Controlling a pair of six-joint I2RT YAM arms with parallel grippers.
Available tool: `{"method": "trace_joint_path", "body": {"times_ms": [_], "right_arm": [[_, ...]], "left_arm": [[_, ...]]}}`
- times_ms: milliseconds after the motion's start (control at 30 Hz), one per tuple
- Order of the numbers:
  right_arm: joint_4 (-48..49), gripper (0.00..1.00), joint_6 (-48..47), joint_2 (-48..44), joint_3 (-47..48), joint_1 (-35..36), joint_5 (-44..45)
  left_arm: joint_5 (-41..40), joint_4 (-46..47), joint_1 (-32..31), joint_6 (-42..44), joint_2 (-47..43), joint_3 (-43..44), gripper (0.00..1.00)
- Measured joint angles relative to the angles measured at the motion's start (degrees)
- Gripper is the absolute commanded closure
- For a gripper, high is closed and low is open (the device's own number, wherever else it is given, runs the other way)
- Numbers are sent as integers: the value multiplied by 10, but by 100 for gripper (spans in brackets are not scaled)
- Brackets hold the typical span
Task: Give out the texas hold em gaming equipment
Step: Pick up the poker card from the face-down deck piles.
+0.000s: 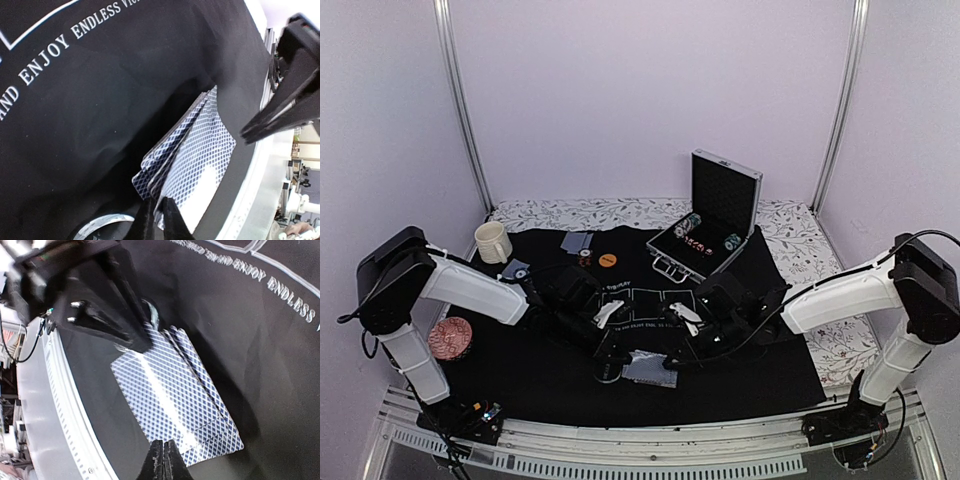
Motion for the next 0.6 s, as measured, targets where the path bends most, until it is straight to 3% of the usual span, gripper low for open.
{"method": "trace_joint_path", "body": {"times_ms": [467,600], "right_arm": [[4,97,12,44,-9,-14,1],[-3,97,12,44,-9,-15,9]], "left_arm": [[-3,-2,0,2,0,-11,84],[-3,-4,1,5,-2,-11,87]]}}
